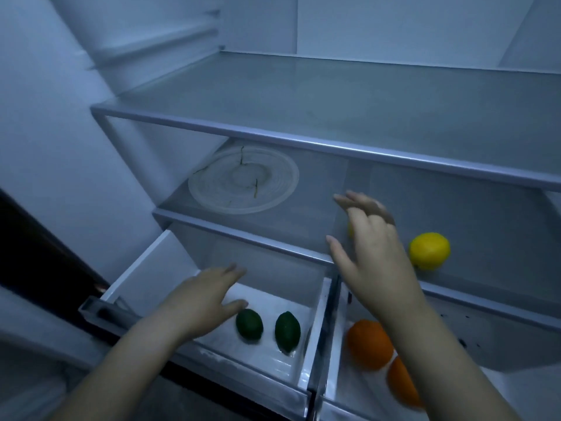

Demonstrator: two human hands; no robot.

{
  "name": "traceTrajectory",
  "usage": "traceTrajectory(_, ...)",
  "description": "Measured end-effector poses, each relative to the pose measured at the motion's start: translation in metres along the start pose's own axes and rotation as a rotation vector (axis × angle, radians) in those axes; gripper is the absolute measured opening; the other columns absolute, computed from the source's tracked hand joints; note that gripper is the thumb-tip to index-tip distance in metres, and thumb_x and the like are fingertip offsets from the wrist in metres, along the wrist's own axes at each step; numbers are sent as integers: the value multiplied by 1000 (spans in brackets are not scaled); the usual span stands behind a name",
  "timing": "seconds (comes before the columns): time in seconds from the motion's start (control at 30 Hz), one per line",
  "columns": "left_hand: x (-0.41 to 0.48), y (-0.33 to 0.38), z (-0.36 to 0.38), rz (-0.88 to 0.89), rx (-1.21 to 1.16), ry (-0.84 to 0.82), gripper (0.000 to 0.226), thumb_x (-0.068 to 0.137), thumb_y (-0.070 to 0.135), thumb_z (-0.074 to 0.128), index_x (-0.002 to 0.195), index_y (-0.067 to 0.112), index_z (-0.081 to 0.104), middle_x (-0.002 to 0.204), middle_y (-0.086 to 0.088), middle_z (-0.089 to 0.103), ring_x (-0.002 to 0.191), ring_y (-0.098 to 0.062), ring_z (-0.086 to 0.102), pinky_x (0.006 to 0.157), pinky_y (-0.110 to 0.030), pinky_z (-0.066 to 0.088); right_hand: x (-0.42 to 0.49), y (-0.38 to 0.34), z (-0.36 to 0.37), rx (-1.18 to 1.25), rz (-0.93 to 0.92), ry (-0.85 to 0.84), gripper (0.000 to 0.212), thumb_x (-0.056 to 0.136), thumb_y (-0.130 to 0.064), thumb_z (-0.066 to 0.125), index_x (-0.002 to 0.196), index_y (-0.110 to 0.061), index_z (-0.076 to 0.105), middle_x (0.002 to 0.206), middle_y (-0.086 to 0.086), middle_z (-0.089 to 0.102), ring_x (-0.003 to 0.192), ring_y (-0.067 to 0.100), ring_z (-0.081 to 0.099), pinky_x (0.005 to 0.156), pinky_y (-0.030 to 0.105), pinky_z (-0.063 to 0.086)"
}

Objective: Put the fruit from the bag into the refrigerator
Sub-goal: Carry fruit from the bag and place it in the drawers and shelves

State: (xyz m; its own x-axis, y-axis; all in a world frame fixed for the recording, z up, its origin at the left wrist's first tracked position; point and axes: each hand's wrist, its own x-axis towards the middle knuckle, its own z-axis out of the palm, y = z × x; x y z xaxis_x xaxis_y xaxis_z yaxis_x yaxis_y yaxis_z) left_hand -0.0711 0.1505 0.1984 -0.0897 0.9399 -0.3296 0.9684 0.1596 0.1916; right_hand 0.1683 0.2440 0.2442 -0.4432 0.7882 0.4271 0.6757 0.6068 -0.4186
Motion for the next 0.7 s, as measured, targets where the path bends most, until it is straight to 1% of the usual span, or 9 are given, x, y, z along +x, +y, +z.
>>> traceTrajectory(0.07,-24,-4,-15,-1,-61,218,71,85,65,32,147,33,22,154,13,18,142,-8,16,112,-29,20,5,-17,4,30,-130,-42,51,91,-29,56,137,-16,41,138,4,43,131,20,33,104,23,25)
traceTrajectory(0.13,-48,-10,-28,-12,-13,445,72,81,64,24,145,31,29,152,12,24,142,-11,18,111,-35,23,11,-36,9,59,-248,-95,51,90,-30,54,137,-14,42,138,6,43,128,21,37,103,20,24)
traceTrajectory(0.2,-75,-14,-38,-41,45,617,64,86,55,29,143,25,37,150,3,33,140,-19,26,107,-41,30,15,-60,16,123,-330,-136,50,92,-29,54,138,-14,41,140,4,42,130,18,36,105,17,21)
traceTrajectory(0.23,-89,-16,-42,-75,60,663,61,88,52,33,142,23,38,149,0,36,139,-22,30,105,-41,32,16,-74,20,152,-367,-140,50,92,-29,53,138,-14,41,141,3,42,130,17,36,105,15,21)
traceTrajectory(0.33,-136,-24,-45,-211,112,697,60,89,51,35,141,22,39,147,-1,39,137,-22,33,106,-40,32,10,-124,33,227,-466,-145,50,91,-33,49,137,-15,43,141,1,43,131,15,37,105,18,24)
traceTrajectory(0.4,-173,-32,-42,-309,130,665,64,87,56,30,143,25,37,150,1,35,138,-20,31,107,-39,30,-2,-159,39,260,-546,-152,49,91,-35,48,135,-14,45,140,2,44,131,16,38,106,21,27)
traceTrajectory(0.47,-213,-42,-39,-394,121,649,69,84,60,22,144,28,32,153,3,29,140,-18,27,108,-36,26,-17,-197,40,302,-614,-160,47,91,-36,48,133,-14,47,138,1,46,129,16,41,105,21,28)
traceTrajectory(0.57,-276,-59,-33,-471,155,699,67,84,60,25,140,27,40,149,2,38,136,-19,37,102,-34,30,-42,-253,38,350,-698,-159,47,91,-39,47,132,-16,49,135,-1,49,124,14,44,101,16,29)
traceTrajectory(0.7,-356,-85,-24,-576,179,761,60,84,58,33,136,29,44,142,5,47,129,-14,44,98,-29,25,-83,-333,36,395,-810,-126,42,92,-36,50,129,-17,51,130,-1,52,118,13,48,98,15,33)
